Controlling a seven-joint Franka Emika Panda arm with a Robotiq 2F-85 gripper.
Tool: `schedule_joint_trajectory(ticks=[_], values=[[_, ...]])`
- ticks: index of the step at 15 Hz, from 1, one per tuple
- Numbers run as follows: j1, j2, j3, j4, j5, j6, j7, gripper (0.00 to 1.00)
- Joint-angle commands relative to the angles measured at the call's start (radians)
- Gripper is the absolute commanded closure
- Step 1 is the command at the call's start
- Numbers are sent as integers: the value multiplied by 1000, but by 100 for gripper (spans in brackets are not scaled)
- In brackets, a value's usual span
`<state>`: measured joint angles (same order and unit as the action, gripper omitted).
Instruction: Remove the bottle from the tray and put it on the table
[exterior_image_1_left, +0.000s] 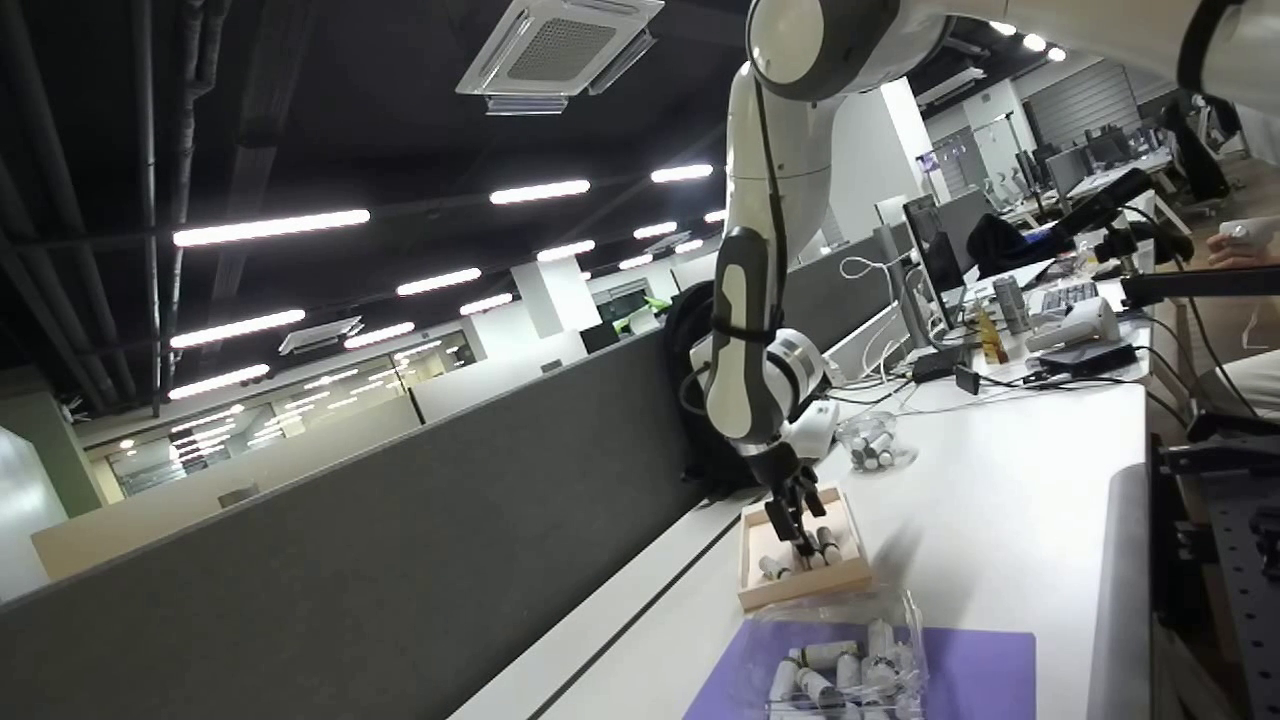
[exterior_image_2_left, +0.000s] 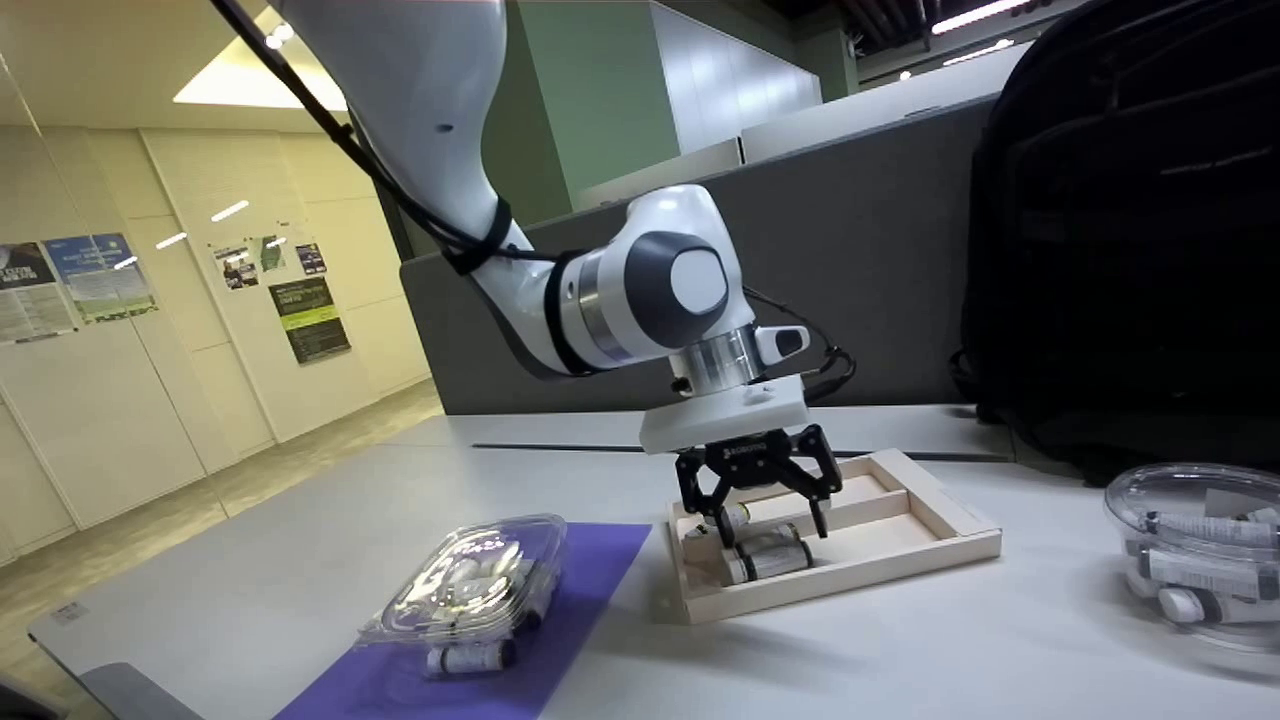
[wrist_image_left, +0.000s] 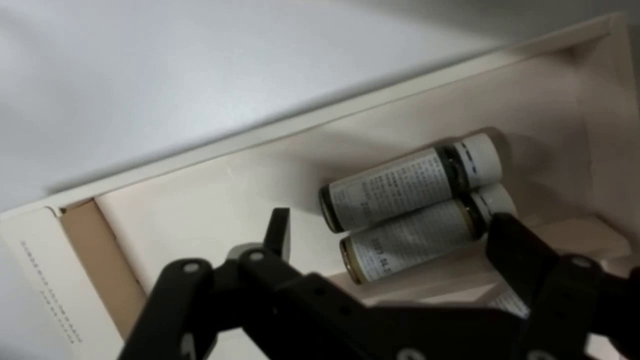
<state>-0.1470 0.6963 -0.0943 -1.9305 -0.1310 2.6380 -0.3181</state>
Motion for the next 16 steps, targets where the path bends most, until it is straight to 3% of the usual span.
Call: schedule_joint_trajectory(ticks=[1, 5, 16], values=[[-61, -4, 48, -19, -39, 38, -124, 0], [-87, 4, 71, -19, -38, 52, -195, 0], [-104, 9, 105, -67, 138, 124, -7, 0]])
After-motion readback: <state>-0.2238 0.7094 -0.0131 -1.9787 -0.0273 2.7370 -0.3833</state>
